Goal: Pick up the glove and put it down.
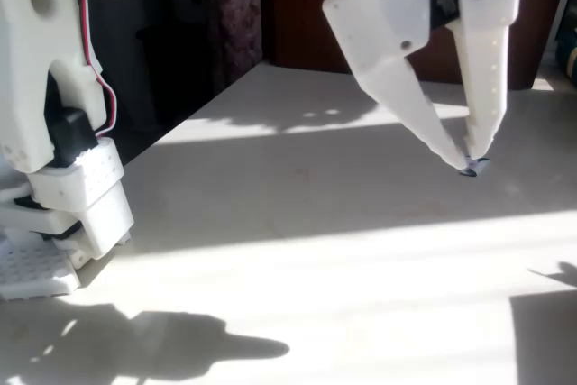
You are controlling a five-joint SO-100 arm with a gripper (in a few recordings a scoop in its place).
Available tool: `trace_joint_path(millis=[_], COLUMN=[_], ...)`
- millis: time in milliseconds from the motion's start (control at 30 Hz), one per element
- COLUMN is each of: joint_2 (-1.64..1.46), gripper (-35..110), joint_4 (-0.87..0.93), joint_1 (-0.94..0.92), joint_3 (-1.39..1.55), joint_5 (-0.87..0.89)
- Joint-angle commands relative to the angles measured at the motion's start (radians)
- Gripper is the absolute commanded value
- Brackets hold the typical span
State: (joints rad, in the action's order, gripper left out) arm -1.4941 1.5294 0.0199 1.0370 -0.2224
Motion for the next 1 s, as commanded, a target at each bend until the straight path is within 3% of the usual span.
trace_joint_path(millis=[0,733,967], joint_2=[-0.175,-0.862,-1.002], gripper=[1,1,1], joint_4=[-0.008,-0.015,-0.247], joint_1=[0.003,0.003,0.003], joint_3=[0.155,0.894,1.062], joint_5=[-0.008,-0.008,-0.008])
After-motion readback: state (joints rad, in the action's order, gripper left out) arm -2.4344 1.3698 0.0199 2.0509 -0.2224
